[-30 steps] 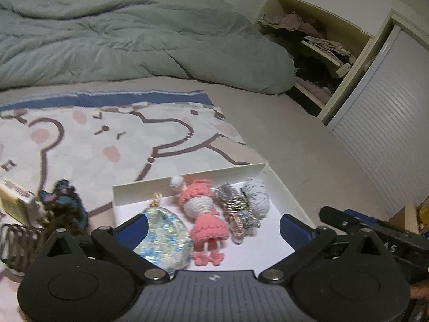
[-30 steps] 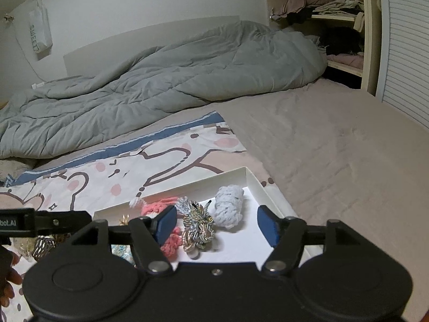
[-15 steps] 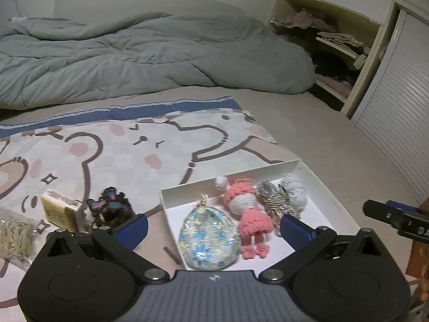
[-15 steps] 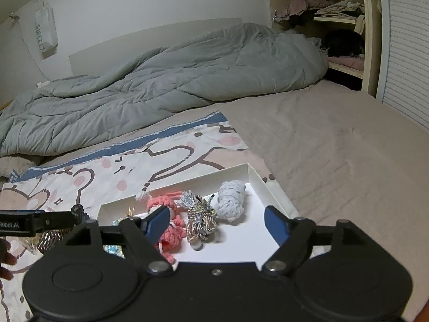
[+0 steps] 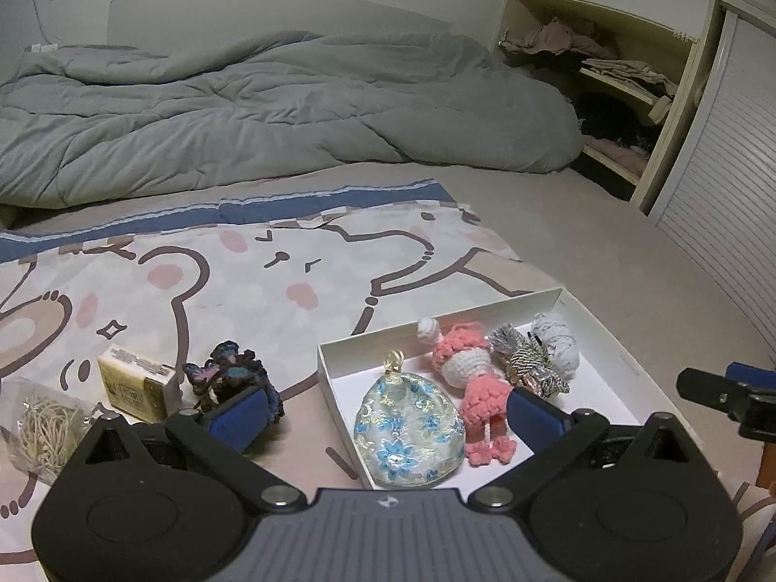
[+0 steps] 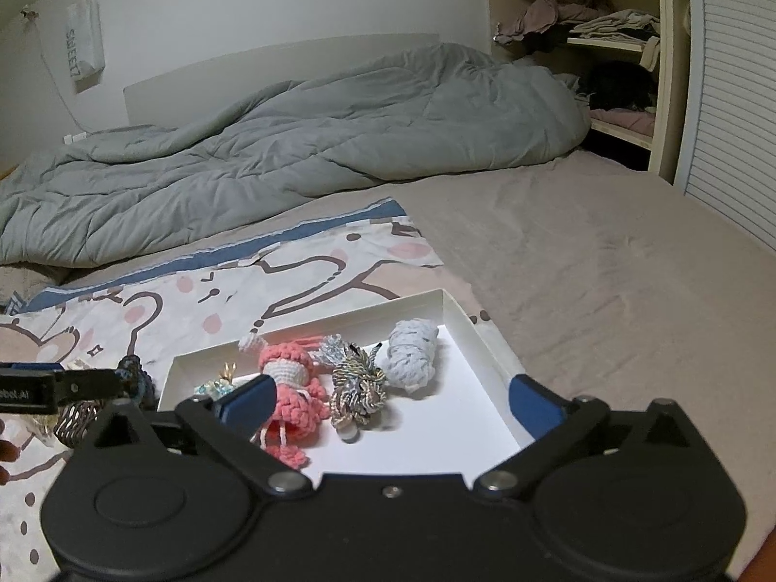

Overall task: Organize objects
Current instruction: 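Withdraw both tools from the box toward the remaining items on the sheet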

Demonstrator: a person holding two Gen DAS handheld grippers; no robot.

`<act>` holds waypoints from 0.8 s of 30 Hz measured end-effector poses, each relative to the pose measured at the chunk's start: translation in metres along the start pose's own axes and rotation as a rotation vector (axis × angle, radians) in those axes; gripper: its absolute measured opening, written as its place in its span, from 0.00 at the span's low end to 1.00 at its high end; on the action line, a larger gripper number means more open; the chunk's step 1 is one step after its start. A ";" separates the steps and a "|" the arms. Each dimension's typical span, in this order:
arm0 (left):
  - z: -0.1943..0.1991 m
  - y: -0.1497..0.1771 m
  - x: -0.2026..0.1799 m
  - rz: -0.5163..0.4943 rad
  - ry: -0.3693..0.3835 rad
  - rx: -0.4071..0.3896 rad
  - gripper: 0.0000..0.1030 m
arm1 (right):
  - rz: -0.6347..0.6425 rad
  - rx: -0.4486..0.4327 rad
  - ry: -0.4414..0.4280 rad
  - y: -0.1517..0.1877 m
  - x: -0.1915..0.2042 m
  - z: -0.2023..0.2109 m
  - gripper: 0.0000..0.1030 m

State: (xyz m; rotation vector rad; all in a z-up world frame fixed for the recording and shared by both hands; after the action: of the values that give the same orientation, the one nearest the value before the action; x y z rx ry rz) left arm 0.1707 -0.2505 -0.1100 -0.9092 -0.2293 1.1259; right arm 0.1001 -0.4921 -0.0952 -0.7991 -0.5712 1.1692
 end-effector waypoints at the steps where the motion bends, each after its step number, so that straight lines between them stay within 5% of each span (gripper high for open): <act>1: 0.001 0.000 0.001 -0.002 -0.002 -0.002 1.00 | 0.002 0.001 0.002 0.000 0.001 -0.001 1.00; 24: 0.049 0.001 0.082 0.040 -0.113 -0.022 1.00 | 0.055 0.032 -0.071 0.002 0.076 -0.003 1.00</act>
State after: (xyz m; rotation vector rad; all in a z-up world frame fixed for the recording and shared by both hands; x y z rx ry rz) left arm 0.1790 -0.1556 -0.1018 -0.8738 -0.3178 1.2150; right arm 0.1247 -0.4204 -0.0994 -0.7527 -0.5906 1.2583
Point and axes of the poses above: each gripper's, at about its wrist camera, not at the fingertips, and z roughly against the way its jaws point, x to its left, y to its underside, the point moved 10 cm from there along -z, roughly the way its jaws point, and after that the axes turned 8 degrees about y, right-handed, at the moved point
